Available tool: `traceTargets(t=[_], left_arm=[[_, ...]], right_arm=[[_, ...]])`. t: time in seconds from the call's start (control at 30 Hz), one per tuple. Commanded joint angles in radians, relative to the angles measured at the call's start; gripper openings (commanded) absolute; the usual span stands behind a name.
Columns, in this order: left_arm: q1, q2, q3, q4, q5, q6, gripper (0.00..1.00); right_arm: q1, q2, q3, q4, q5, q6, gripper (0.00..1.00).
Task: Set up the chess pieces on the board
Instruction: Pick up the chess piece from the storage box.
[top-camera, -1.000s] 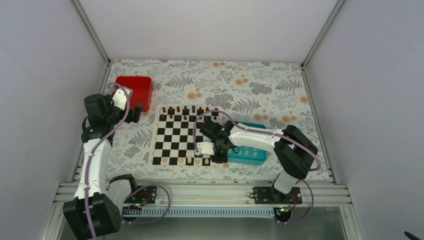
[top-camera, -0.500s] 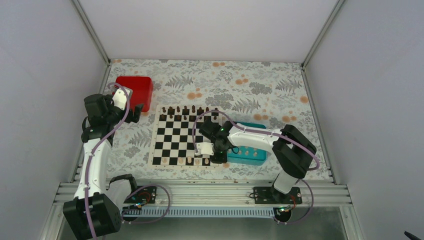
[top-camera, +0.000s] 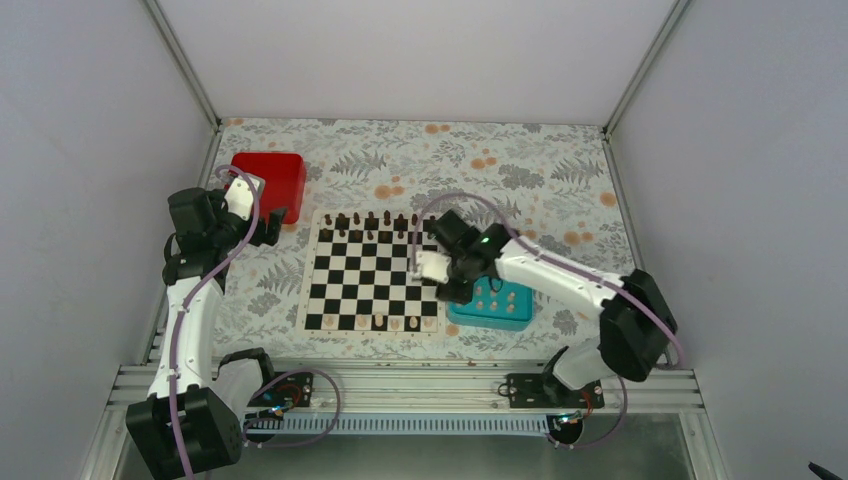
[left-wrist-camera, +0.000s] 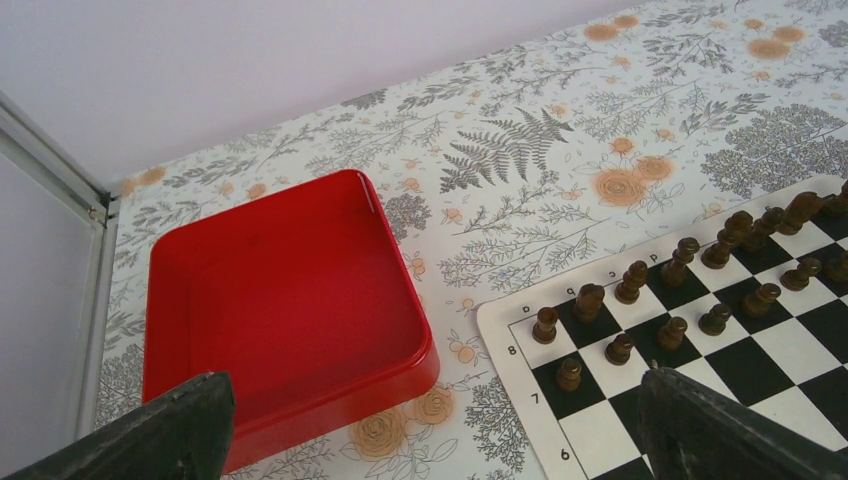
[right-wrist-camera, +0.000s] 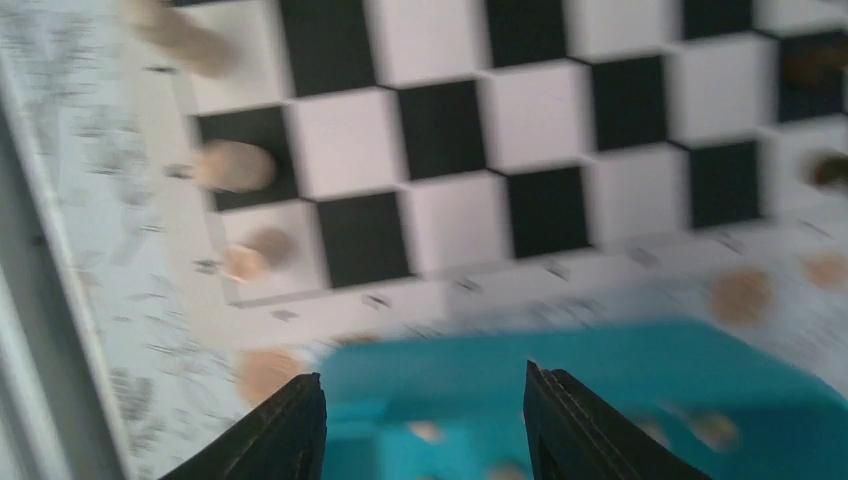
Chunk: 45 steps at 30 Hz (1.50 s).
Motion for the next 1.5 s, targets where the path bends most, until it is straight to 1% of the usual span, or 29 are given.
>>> traceTargets(t=[0.0,0.1,0.2,0.43,0.5,0.73,1.47], left_arm=[[0.006,-0.007,-0.003,0.022,0.006,-0.002,1.00],[0.006,-0.008,-0.003,0.021,0.011,-0.002,1.00],[0.006,-0.010,-0.003,0.021,0.011,-0.002,1.00],[0.008,-0.020,-0.006,0.020,0.011,-0.003,1.00],[0.008,-0.020,-0.006,0.019,0.012,-0.003,1.00],[0.009,-0.017,-0.004,0.020,0.016,-0.003,1.00],[0.011,-0.012,-0.005,0.022,0.021,0.000,1.00]], right_arm=[[-0.173,-0.081,0.021,-0.034,0.034,-0.053,0.52],[-0.268,-0.098,0.012,-0.029,0.028,-0.084,0.52],[-0.325,-0.087,-0.005,-0.004,0.027,-0.096,0.51],[-0.406,-0.016,-0.025,0.095,0.006,-0.101,0.48],[-0.423,0.005,-0.020,0.109,-0.007,-0.101,0.45],[-0.436,0.068,0.003,0.131,-0.053,-0.109,0.37],[-0.435,0.197,0.042,0.198,-0.062,-0.114,0.35]])
